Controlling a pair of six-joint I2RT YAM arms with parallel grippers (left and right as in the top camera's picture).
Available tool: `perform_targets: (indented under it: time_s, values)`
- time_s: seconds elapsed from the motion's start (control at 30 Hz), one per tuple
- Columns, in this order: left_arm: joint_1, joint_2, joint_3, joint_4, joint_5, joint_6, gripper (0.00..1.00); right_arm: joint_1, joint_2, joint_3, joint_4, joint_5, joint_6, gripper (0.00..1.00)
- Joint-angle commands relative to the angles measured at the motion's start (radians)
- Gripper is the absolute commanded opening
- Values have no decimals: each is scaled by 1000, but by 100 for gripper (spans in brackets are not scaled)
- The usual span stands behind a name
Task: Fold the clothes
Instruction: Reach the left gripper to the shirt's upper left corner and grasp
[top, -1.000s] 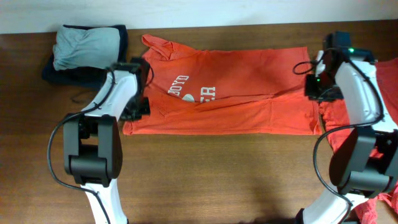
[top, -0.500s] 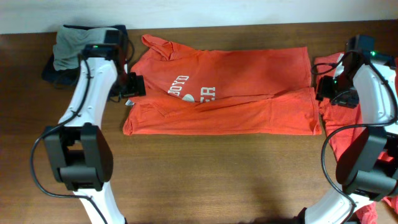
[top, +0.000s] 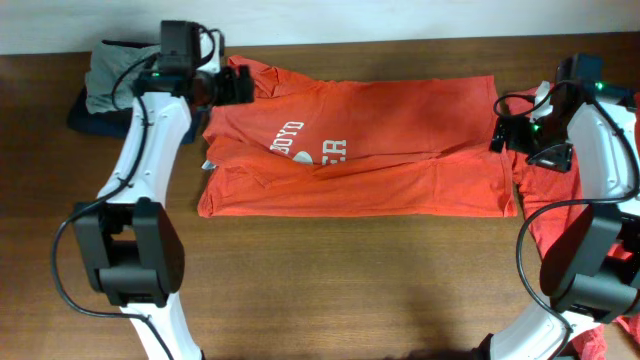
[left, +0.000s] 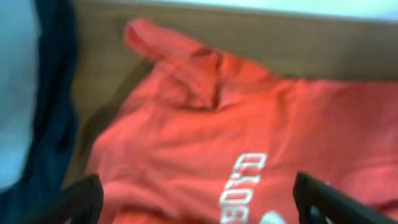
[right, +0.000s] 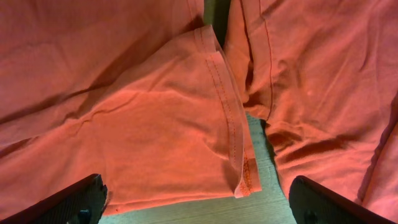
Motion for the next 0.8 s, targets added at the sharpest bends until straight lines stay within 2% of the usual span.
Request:
perform_targets:
  time_s: [0.0, 0.1, 0.23, 0.27, 0.37, 0.53, 0.67, 0.77]
  values:
    - [-52, -19, 11, 109, 8, -13, 97, -1, -5, -3, 4, -13, -2, 99]
    - [-100, -19, 11, 192, -48, -13, 96, -1, -5, -3, 5, -13, -2, 99]
    - [-159, -16, 11, 256, -155, -12, 89, -1, -5, -3, 5, -13, -2, 99]
    - [-172, -13, 11, 270, -184, -12, 83, -1, -5, -3, 5, -13, -2, 99]
    - [-203, 13, 11, 315, -245, -11, 76, -1, -5, -3, 5, -13, -2, 99]
    - [-220, 115, 11, 416, -243, -9, 75, -1, -5, -3, 5, -12, -2, 99]
    - [-211, 178, 11, 428, -242, -9, 74, -1, -5, -3, 5, -12, -2, 99]
    - [-186, 195, 11, 434, -242, -9, 70, -1, -5, -3, 5, -12, -2, 99]
